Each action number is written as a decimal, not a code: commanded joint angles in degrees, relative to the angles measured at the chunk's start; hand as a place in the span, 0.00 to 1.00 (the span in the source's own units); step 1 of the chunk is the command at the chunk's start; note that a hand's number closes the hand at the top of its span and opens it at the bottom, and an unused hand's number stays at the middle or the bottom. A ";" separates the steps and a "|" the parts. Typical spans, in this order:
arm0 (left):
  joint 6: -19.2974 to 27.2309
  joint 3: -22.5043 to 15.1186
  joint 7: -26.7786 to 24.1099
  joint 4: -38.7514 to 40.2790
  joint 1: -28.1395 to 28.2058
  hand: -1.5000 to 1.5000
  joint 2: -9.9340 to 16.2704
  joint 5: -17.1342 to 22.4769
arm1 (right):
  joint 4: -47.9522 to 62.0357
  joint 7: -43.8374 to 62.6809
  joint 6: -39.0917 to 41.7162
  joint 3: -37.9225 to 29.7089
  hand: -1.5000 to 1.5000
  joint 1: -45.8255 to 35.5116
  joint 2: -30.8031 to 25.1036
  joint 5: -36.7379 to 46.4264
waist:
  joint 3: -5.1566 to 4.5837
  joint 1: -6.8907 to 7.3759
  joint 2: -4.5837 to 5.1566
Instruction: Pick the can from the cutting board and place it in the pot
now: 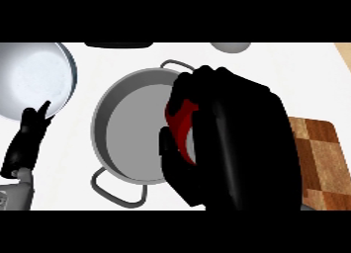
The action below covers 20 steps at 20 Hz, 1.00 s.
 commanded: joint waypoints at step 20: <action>-0.59 -0.83 1.59 -2.09 -1.04 0.50 -0.65 -0.31 | 33.64 -1.04 -45.38 3.24 0.00 -6.13 0.58 -25.38 | 0.18 1.09 0.23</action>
